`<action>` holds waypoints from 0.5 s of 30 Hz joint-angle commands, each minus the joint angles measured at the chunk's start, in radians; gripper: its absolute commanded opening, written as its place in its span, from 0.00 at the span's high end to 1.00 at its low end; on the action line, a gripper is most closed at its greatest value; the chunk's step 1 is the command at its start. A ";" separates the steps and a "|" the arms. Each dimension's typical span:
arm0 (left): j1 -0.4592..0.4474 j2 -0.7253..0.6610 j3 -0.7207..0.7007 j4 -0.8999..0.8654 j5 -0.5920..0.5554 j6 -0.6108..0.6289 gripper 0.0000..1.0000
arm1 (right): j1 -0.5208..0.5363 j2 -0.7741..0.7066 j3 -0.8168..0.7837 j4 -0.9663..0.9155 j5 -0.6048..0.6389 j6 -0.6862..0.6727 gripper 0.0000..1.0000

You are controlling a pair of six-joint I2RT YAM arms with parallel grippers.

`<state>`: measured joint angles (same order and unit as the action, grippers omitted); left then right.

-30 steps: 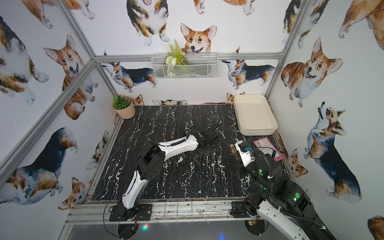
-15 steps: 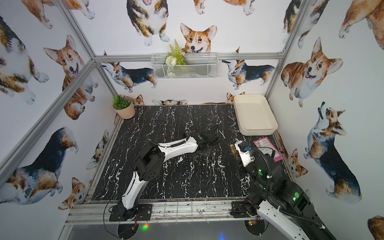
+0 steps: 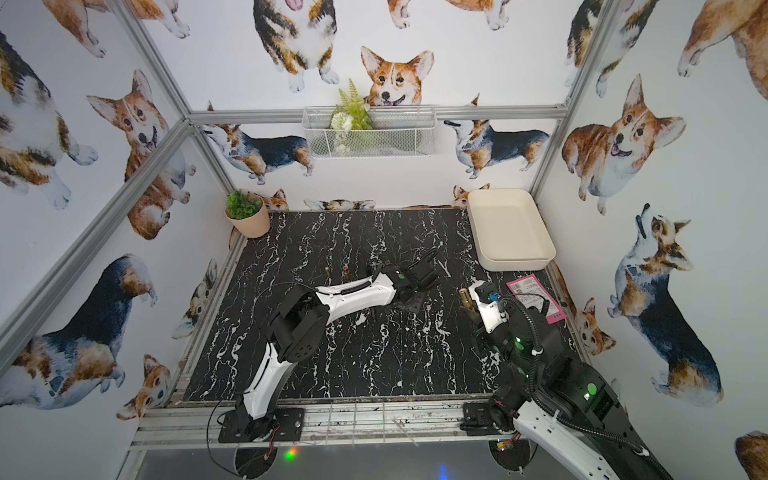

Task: Open the lipstick cap
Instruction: Place the cover at the center of the board.

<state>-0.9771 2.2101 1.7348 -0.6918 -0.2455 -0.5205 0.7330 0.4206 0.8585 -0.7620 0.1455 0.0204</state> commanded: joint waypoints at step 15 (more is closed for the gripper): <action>0.026 -0.125 0.175 -0.200 0.036 -0.009 0.40 | 0.000 -0.009 -0.004 0.041 0.009 -0.024 1.00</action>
<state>-0.9707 2.1231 1.8507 -0.7895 -0.2451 -0.5236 0.7330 0.4126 0.8551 -0.7601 0.1490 0.0128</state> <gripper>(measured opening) 0.600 0.196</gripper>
